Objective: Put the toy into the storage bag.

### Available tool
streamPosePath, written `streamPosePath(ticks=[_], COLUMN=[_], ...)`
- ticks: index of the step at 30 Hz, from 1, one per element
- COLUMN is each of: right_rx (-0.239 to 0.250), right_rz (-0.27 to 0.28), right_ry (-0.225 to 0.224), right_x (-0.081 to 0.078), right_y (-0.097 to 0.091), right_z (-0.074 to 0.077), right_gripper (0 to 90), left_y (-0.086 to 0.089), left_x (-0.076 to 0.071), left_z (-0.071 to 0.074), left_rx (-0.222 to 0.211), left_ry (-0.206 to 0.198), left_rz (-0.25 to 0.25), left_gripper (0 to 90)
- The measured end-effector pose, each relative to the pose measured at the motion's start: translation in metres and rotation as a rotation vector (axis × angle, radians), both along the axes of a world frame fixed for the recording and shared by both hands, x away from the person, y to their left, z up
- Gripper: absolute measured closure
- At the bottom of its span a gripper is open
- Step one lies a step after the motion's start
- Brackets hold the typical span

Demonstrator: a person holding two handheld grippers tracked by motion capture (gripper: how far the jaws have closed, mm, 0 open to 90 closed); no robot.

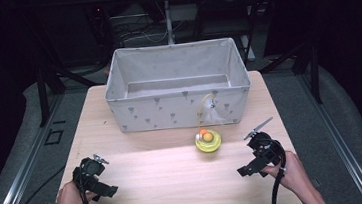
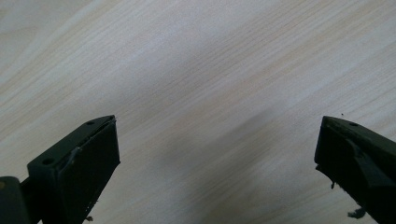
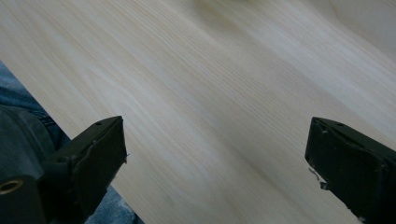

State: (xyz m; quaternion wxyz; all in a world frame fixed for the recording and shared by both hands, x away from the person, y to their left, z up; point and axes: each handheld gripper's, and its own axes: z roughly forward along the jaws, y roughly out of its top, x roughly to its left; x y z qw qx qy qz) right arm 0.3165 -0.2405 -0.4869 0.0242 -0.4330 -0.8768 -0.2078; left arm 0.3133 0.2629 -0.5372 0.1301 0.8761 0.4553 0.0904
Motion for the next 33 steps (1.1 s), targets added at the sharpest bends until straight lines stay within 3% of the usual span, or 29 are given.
streamPosePath(ticks=[4,5,6,8,10,12,14,20,26,33], right_rx=[-0.006,0.021,0.017,0.033,0.013,0.040,0.021,0.049,0.039,0.061], right_rz=[0.031,0.021,0.048,0.048,0.071,0.071,0.091,0.091,0.123,0.141], right_ry=[-0.007,-0.007,0.001,0.002,-0.002,0.006,0.008,0.008,0.004,-0.001], right_x=[0.004,0.004,0.006,0.007,0.009,0.011,0.013,0.020,0.027,0.038], right_y=[0.006,0.010,0.012,0.015,0.017,0.022,0.022,0.028,0.035,0.048], right_z=[0.004,0.005,0.009,0.010,0.015,0.020,0.022,0.033,0.047,0.064], right_gripper=[4.9,4.9,4.9,4.9,4.8,4.7,4.7,5.1,5.4,5.1], left_y=[0.000,0.000,-0.001,0.000,0.000,0.000,0.000,0.000,-0.001,-0.001], left_x=[0.001,0.001,0.000,0.000,0.000,0.000,0.001,0.001,0.001,0.001], left_z=[-0.001,-0.002,-0.002,-0.002,-0.002,-0.002,-0.003,-0.003,-0.004,-0.004], left_rx=[0.001,0.001,0.000,-0.002,-0.004,-0.005,-0.004,-0.005,-0.005,-0.008], left_ry=[0.008,0.010,0.012,0.014,0.016,0.016,0.018,0.020,0.024,0.027], left_rz=[-0.001,-0.001,-0.002,-0.002,-0.002,-0.002,-0.003,-0.004,-0.008,-0.010], left_gripper=[0.2,0.2,0.2,0.2,0.2,0.2,0.2,0.2,0.2,0.2])
